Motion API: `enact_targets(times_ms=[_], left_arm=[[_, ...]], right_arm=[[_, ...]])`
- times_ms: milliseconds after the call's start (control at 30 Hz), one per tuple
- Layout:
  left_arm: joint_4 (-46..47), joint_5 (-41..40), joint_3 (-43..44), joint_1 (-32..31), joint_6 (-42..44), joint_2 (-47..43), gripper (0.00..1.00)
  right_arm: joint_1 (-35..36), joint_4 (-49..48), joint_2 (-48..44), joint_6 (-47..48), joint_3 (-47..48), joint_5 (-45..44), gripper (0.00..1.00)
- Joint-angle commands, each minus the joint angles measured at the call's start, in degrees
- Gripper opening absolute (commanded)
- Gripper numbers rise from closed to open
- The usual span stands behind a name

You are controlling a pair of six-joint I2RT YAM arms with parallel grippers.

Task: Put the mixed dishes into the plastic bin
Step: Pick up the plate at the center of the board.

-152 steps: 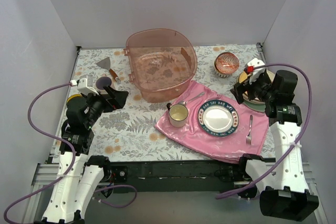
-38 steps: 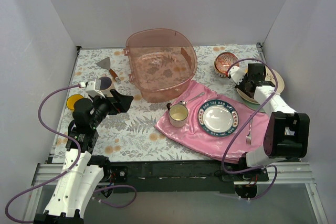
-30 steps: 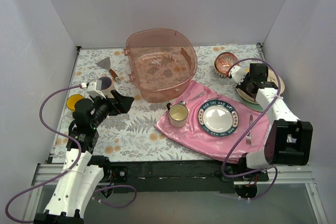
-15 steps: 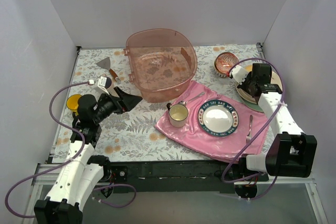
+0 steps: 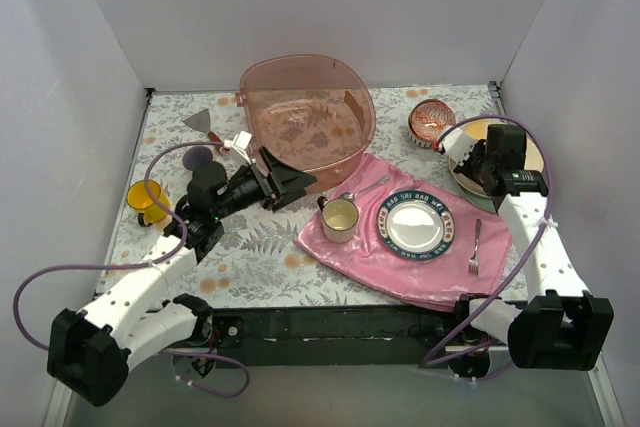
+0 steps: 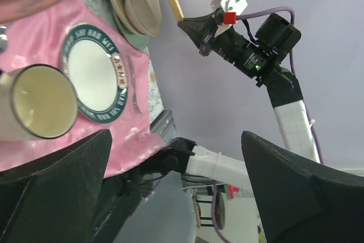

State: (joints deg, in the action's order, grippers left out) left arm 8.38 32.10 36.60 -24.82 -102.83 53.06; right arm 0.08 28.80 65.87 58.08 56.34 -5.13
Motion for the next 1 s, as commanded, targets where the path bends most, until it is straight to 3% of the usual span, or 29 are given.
enact_targets(times_ms=[0,333,533,967], left_arm=[[2.9,-12.5,6.5,-8.4,-5.5,5.7,0.98],[5.1,-19.7,19.1,-20.6,-13.9,27.4,0.98],[5.2,-20.8,25.7,-22.7,-16.8,37.3,0.98],[4.2,-24.3,35.7,-26.2,-25.9,49.9,0.98]], right_arm=[[2.7,-5.0,-5.7,3.8,1.3,-0.1,0.01],[9.8,1.7,-13.1,1.2,1.8,2.6,0.01],[11.8,6.4,-16.0,0.3,2.2,8.3,0.01],[12.8,11.2,-19.5,1.1,1.8,16.2,0.01]])
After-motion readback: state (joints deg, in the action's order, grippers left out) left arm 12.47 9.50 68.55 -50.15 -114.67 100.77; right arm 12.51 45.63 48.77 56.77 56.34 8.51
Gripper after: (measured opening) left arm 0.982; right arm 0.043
